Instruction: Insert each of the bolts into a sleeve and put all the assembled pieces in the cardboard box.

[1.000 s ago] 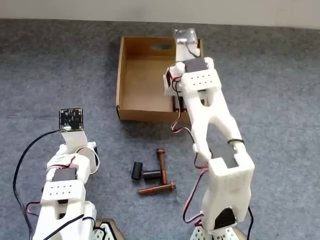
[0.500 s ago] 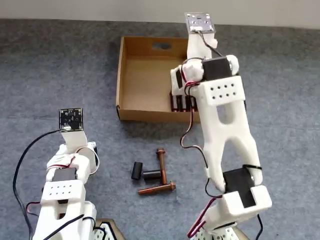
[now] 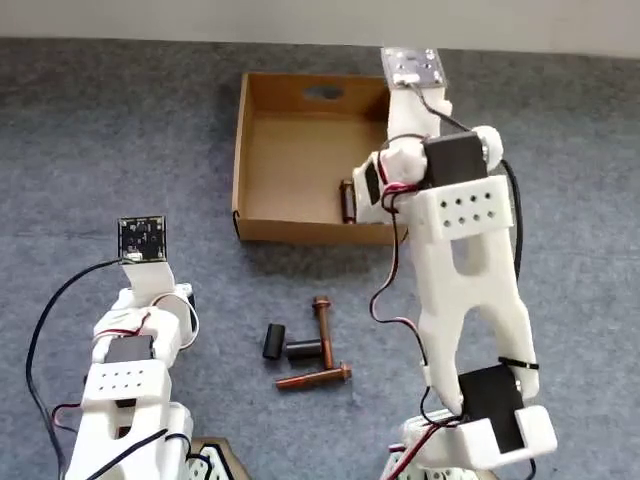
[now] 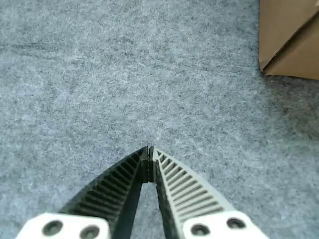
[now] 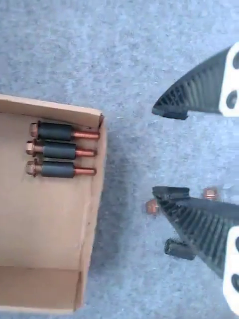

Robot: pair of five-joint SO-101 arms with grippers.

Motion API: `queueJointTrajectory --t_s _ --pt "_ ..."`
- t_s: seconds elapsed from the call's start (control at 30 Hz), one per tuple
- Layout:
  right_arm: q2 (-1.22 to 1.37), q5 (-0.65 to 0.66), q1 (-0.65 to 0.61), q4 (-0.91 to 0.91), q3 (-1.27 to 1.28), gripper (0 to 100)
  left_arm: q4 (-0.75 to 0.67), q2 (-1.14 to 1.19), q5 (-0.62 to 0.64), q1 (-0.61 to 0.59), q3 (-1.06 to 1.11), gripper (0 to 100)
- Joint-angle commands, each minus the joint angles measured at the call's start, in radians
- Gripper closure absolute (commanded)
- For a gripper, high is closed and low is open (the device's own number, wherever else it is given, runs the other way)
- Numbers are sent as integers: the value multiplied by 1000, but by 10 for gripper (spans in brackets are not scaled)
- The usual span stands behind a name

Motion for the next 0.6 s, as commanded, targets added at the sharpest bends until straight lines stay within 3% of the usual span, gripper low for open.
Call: queueJointTrajectory --t_s 0.0,0.23,0.4,0.57 --pt "-35 9 -87 2 105 786 -15 1 -8 -1 -4 966" --pt "-35 91 -317 -131 400 786 -15 1 -8 -4 -4 966" --pt "-35 173 -383 -280 613 786 -15 -5 -8 -12 -5 969" --pt "-35 236 -414 -377 722 786 -20 -7 -2 -119 -24 969"
